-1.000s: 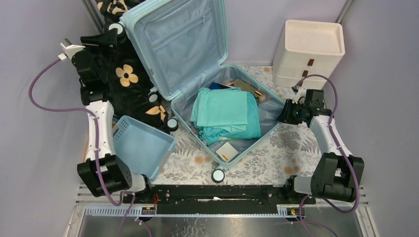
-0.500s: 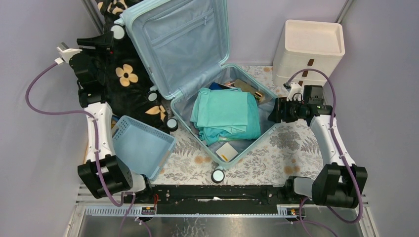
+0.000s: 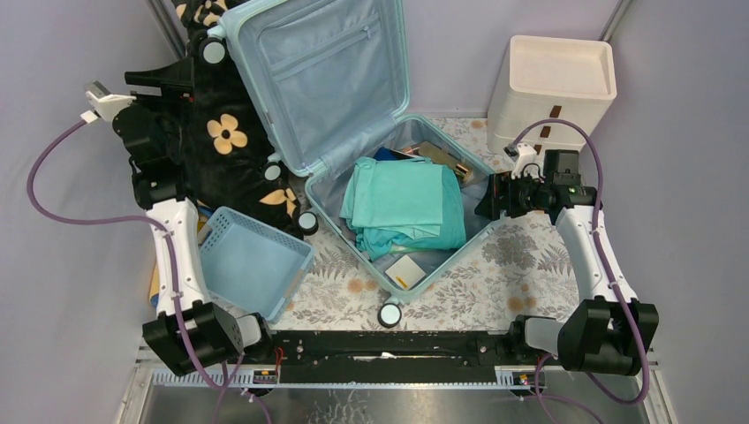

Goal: Open, take out, and arrange the luggage
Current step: Open the luggage at the center of the board.

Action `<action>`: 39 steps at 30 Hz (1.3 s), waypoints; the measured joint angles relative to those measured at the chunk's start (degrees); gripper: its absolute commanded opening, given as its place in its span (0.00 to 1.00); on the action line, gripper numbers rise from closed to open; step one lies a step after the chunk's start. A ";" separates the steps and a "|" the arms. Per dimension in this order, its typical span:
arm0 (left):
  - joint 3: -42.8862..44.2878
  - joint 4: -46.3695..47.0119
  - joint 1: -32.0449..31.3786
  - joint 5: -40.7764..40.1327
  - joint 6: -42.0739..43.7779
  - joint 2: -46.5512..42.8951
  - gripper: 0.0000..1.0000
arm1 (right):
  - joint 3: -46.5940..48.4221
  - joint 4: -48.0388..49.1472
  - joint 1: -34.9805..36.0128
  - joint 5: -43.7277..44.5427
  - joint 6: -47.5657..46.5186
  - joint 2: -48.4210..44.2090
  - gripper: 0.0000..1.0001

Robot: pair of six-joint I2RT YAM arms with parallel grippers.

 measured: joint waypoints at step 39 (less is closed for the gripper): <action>-18.51 -1.90 -27.56 35.01 27.74 -12.85 0.96 | 16.26 -3.06 -3.61 -6.86 -5.25 5.70 0.88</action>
